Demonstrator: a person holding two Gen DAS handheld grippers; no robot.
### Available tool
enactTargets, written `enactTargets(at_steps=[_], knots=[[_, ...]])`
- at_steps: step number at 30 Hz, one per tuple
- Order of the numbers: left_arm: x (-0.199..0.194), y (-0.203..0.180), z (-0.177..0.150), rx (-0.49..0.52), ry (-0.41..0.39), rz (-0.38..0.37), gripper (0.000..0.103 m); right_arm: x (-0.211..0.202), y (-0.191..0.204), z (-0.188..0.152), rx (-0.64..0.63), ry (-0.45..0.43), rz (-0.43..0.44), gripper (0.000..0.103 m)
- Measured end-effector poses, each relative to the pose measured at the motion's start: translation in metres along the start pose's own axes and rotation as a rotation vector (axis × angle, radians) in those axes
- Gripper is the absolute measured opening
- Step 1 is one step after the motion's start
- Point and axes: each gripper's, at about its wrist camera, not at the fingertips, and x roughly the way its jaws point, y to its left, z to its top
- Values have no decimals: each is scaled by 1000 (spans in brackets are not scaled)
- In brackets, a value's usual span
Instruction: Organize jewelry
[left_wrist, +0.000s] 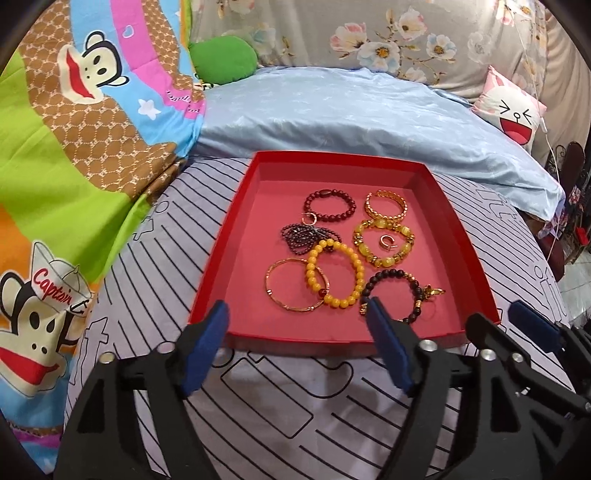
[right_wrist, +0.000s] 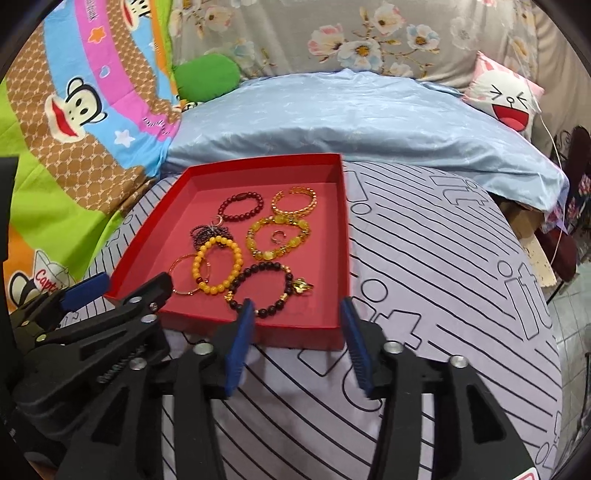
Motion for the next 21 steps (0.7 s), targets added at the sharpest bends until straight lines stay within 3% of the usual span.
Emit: enactTargets(at_steps=[6, 9, 10, 16, 18, 21], knots=[[-1, 5, -4, -8, 2, 17, 90, -5, -2, -5, -6, -15, -34, 63], [-2, 11, -6, -28, 7, 15, 91, -7, -2, -7, -8, -25, -47, 75], [-2, 13, -7, -37, 10, 16, 91, -8, -4, -8, -3, -23, -46, 84], [-5, 16, -11, -45, 9, 14, 93, -8, -3, -12, -4, -23, -42, 88], [-6, 18, -11, -48, 7, 24, 93, -9, -3, -13, -2, -26, -45, 98], [-8, 21, -13, -62, 6, 9, 94, -10, -3, -14, -1, -29, -45, 97]])
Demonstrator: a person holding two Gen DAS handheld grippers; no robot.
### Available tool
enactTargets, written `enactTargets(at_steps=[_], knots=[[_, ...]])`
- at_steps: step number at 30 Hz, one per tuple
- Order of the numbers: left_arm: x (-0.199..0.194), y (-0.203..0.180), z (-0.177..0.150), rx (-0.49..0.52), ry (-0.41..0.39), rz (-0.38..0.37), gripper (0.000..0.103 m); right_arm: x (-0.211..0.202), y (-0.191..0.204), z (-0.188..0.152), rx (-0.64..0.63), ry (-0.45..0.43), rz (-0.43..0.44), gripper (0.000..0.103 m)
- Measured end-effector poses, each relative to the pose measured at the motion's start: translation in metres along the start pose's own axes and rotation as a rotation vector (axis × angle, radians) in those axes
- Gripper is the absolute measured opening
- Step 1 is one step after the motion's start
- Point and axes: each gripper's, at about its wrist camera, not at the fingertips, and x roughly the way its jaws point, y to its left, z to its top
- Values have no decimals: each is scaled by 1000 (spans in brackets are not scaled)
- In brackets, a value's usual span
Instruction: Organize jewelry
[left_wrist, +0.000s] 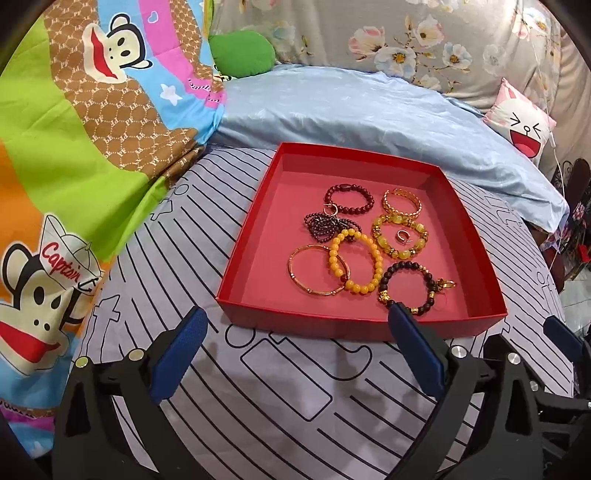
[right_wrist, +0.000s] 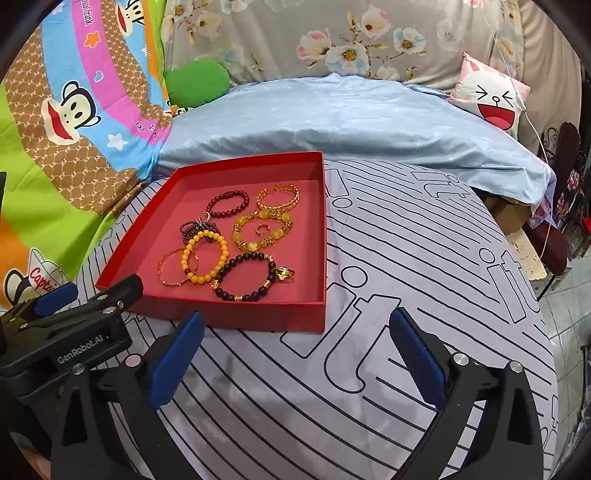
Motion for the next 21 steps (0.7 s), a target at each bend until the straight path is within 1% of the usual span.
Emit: enactTargets(at_steps=[10, 21], knots=[[-5, 3, -6, -3, -10, 24, 95, -3, -1, -6, -6, 13, -16, 97], [-4, 10, -13, -22, 9, 29, 95, -5, -2, -10, 4, 13, -16, 97]])
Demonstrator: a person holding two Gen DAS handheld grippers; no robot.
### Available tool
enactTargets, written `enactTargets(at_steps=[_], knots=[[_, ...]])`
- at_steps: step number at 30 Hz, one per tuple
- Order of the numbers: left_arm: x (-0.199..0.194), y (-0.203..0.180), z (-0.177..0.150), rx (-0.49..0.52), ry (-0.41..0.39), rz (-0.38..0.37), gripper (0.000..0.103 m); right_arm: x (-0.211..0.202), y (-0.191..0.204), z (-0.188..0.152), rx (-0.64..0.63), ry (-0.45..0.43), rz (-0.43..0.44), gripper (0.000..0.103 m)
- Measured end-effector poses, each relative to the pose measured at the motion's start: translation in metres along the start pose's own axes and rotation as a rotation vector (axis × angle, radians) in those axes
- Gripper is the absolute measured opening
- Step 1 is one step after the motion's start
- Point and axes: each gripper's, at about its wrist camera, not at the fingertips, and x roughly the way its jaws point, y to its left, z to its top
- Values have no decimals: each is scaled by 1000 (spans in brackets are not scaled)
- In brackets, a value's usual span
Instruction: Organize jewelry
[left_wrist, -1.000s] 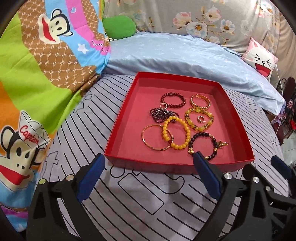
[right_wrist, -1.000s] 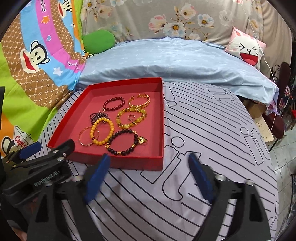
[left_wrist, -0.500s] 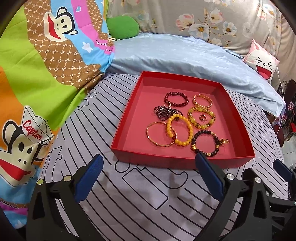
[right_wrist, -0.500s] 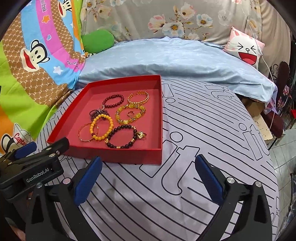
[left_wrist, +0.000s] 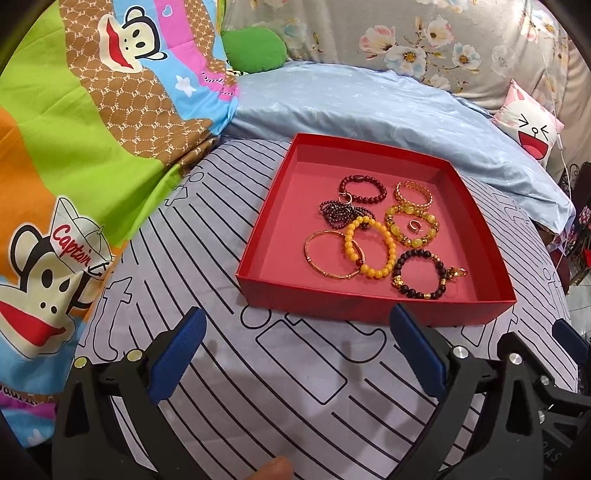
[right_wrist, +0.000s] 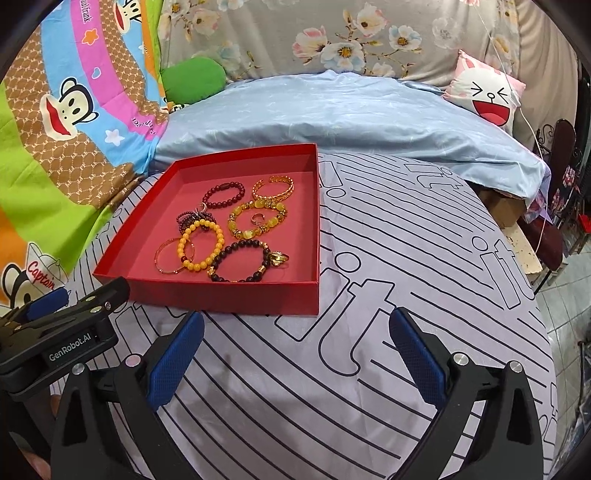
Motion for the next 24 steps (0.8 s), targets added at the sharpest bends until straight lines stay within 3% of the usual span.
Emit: enactTargets(at_steps=[24], knots=[[0, -6, -3, 32, -7, 34, 95, 1, 5, 0, -13, -1, 6, 97]])
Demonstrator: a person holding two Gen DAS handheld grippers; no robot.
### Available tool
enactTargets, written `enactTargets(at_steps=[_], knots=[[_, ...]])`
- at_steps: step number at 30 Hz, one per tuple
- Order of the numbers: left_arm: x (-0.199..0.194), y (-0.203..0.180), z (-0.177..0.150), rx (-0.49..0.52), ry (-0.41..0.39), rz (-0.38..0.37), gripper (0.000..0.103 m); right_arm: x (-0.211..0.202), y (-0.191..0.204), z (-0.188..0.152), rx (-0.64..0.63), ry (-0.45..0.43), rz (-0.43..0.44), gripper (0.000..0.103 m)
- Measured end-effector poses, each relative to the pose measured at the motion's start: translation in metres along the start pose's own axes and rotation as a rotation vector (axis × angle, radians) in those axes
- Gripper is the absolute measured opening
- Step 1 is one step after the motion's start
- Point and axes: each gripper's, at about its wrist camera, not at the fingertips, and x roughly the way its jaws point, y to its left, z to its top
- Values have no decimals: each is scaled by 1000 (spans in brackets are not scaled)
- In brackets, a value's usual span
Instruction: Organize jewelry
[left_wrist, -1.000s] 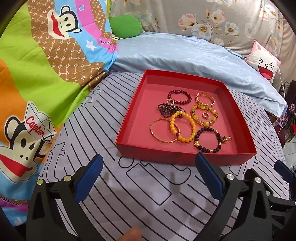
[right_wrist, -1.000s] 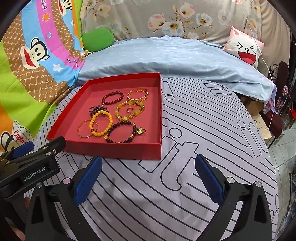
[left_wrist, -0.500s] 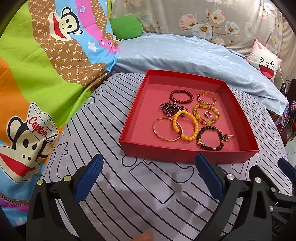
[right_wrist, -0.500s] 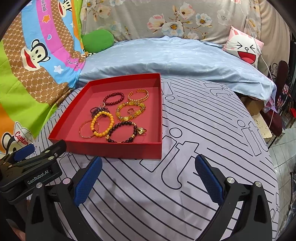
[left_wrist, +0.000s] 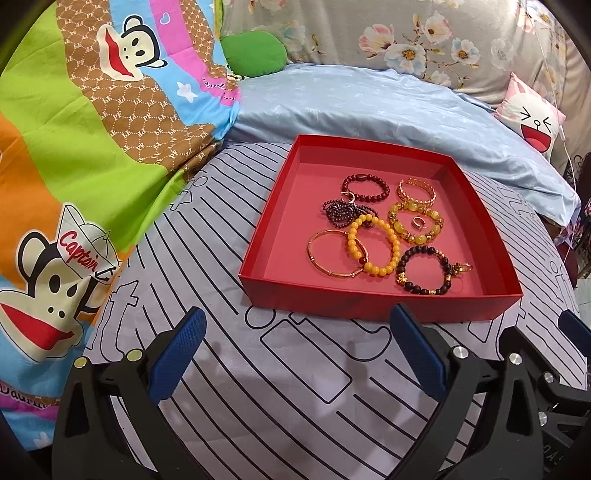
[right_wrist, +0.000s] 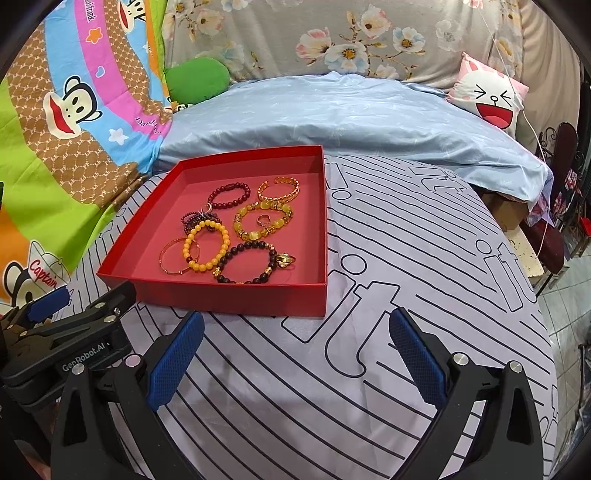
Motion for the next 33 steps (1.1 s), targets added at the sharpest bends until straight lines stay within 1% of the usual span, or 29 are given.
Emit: enactTargets(at_steps=[6, 33], knots=[[3, -1, -2, 2, 11, 3, 95, 0, 1, -2, -3, 2, -1, 97], [3, 1, -3, 7, 13, 5, 95, 1, 1, -3, 0, 2, 0, 97]])
